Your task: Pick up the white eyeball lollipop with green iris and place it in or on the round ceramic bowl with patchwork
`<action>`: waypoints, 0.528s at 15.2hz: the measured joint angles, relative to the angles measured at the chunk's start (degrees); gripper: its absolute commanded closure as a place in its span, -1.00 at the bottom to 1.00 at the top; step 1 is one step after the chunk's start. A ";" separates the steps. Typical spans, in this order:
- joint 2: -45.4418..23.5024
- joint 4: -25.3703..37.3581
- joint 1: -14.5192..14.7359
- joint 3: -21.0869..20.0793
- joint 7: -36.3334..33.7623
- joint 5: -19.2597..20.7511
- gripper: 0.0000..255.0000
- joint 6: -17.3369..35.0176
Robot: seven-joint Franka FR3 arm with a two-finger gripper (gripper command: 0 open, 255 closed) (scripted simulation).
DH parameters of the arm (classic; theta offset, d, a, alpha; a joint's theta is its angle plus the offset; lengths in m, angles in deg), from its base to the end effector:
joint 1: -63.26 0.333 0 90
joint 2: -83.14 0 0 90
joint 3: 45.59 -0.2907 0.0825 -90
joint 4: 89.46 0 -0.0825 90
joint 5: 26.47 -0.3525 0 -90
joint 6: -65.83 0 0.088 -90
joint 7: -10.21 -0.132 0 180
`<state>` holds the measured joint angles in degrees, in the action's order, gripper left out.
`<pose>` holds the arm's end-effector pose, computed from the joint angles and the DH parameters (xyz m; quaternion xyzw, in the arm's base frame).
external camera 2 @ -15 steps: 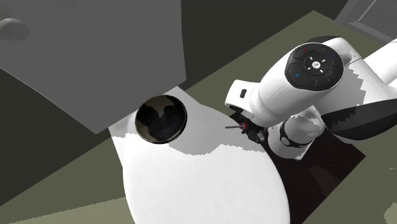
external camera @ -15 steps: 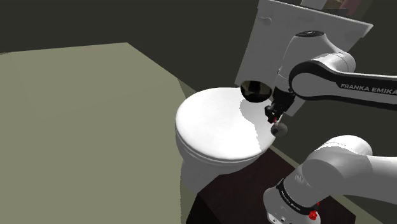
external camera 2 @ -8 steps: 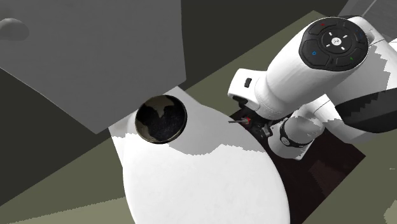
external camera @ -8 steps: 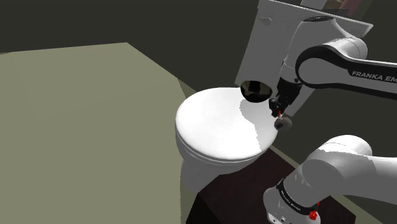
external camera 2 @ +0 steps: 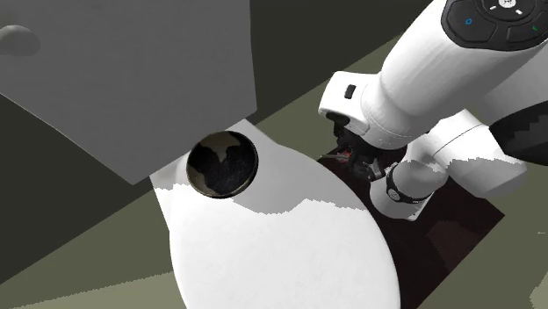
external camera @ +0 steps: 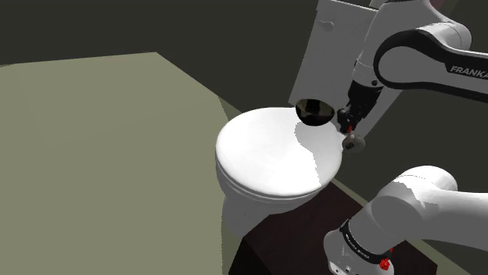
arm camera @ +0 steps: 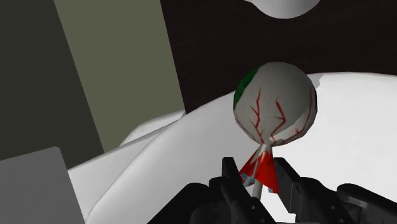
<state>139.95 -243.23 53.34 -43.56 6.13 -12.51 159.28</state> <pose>0.2310 -0.0801 0.4659 0.9867 -0.1193 -0.0368 0.1043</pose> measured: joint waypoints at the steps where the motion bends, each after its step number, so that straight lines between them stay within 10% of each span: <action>1: -0.05 0.93 0.07 -0.18 0.08 -0.18 1.00 -0.88; 8: -1.02 6.27 -0.01 -0.43 1.09 -0.40 1.00 -5.14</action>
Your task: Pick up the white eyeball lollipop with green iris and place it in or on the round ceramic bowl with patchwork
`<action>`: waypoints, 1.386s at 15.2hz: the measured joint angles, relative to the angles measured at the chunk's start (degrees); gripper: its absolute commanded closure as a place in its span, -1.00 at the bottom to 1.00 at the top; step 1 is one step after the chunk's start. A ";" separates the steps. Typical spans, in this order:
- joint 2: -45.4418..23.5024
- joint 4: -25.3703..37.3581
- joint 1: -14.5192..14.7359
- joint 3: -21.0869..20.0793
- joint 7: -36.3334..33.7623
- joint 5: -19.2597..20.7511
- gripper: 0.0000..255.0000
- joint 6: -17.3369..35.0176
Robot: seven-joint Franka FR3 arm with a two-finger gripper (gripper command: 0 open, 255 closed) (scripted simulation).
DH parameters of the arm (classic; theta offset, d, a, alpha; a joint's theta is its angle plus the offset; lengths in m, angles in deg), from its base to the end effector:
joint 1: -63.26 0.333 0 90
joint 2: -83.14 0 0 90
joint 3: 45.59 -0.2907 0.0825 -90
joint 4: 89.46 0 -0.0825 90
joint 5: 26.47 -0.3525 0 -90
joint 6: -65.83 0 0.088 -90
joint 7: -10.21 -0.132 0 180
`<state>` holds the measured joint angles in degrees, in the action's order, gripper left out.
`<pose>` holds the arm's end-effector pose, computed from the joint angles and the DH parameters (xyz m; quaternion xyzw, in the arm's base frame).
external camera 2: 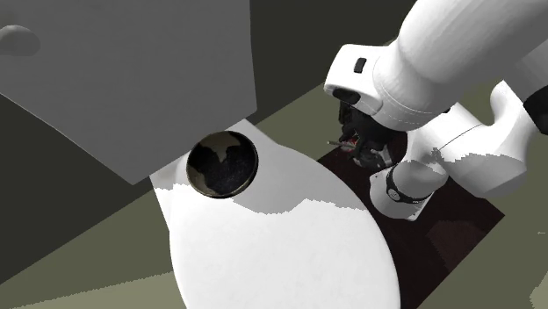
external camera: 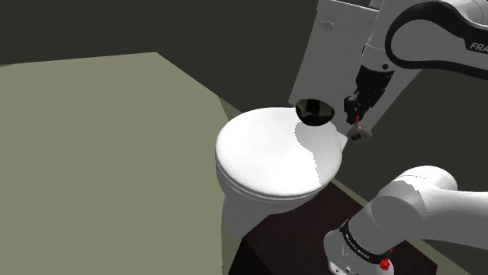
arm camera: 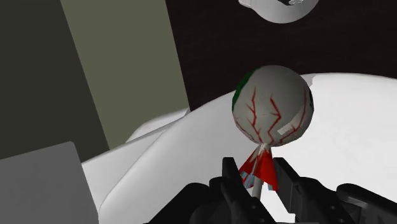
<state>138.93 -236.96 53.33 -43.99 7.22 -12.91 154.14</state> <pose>0.2300 -0.0801 0.5026 0.9867 -0.1192 -0.0368 0.1043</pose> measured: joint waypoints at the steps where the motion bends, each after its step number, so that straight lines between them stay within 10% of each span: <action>1: -1.13 0.73 -0.16 0.42 0.31 0.34 1.00 0.47; 21: -45.17 35.35 -2.30 13.12 12.69 2.10 1.00 13.16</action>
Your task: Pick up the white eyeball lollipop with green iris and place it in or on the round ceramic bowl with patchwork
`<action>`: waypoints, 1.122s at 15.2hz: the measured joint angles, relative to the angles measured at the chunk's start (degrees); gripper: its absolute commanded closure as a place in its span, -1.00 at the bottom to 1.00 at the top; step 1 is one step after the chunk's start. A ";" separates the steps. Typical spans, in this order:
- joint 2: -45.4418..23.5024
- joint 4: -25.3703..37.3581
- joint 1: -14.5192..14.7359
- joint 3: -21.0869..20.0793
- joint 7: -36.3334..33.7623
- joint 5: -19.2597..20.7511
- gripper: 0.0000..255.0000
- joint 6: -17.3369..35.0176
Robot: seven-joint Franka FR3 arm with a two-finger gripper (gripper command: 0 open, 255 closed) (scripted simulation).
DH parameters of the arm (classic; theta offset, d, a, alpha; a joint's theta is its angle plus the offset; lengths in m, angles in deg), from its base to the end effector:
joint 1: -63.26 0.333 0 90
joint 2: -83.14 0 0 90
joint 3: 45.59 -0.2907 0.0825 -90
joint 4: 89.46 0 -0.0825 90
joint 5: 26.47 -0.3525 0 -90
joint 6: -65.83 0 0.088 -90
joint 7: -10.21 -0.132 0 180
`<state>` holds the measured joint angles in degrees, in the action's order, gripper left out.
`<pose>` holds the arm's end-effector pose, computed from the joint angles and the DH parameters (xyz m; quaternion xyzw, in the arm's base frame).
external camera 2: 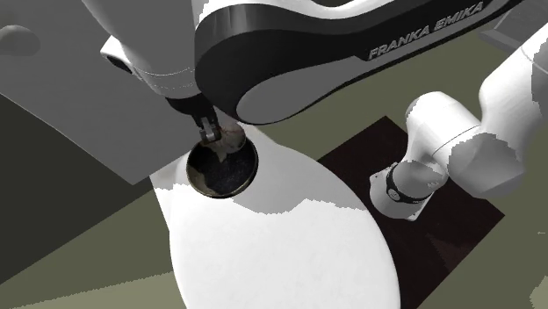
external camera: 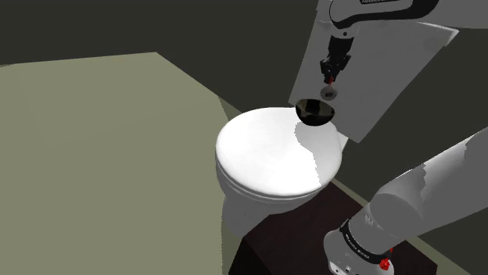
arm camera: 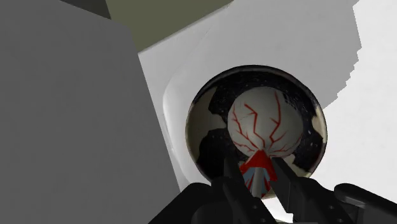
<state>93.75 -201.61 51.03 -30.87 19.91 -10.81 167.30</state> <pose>0.4107 -0.2499 0.5117 0.9867 -0.1196 -0.0372 0.1038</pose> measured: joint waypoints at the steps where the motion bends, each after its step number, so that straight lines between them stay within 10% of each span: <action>1: -1.28 0.81 -0.04 0.21 0.24 -0.25 1.00 0.51; 17: -4.06 -7.21 -0.49 1.06 -1.21 0.06 1.00 11.21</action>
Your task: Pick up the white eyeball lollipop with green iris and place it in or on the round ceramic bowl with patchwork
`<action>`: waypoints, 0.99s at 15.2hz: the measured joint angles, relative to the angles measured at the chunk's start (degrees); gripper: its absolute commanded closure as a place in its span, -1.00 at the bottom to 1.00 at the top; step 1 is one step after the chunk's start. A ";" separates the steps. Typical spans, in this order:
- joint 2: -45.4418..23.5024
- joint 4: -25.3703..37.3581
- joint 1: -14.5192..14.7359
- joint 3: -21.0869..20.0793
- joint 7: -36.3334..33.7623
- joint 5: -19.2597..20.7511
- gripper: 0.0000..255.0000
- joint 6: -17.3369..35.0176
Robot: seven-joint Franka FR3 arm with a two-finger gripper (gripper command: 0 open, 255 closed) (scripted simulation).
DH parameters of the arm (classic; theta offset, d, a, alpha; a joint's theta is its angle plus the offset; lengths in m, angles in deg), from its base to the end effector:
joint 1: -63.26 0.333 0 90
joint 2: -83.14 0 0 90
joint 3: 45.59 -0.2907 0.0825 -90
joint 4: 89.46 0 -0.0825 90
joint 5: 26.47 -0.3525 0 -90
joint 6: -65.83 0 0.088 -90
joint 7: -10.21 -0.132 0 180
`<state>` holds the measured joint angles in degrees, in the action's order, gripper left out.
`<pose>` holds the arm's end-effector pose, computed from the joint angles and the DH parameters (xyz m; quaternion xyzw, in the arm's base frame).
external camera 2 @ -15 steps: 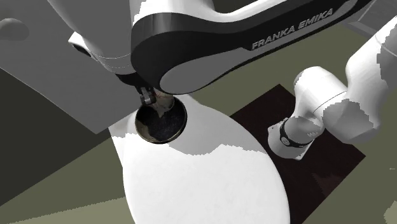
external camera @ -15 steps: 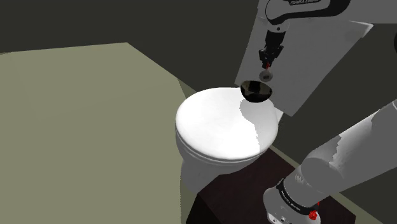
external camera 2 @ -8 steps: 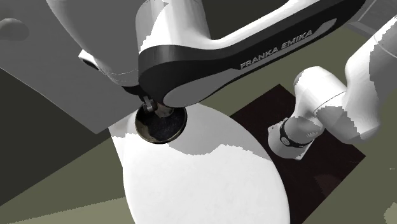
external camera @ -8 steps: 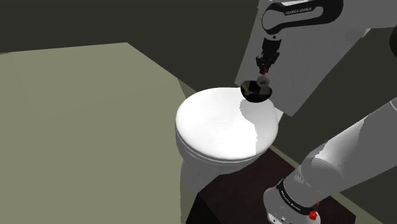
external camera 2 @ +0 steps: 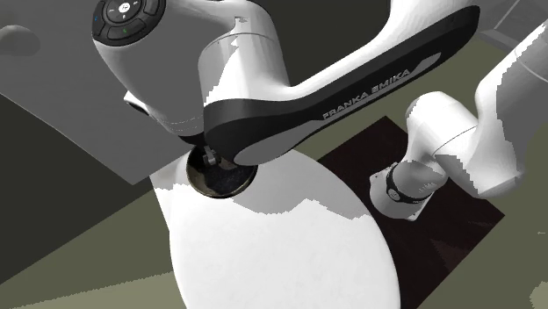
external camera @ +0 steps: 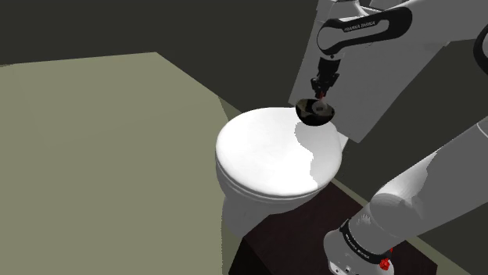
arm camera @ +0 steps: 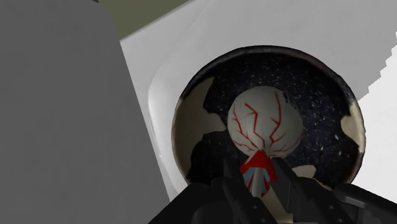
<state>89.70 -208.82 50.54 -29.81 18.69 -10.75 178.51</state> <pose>0.4226 -0.2593 0.4386 0.9867 -0.1193 -0.0372 0.1042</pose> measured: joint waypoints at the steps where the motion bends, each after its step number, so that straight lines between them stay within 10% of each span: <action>1: -0.01 -0.08 0.00 0.00 -0.03 0.01 1.00 0.10; 5: 0.00 -0.22 0.00 0.00 -0.06 0.02 1.00 0.23; 6: 0.00 -0.22 0.00 0.00 -0.06 0.02 -1.00 0.23; 15: 1.23 2.66 0.46 -0.66 -0.10 -0.16 -1.00 -3.87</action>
<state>90.93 -206.15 51.00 -30.48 18.60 -10.91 174.63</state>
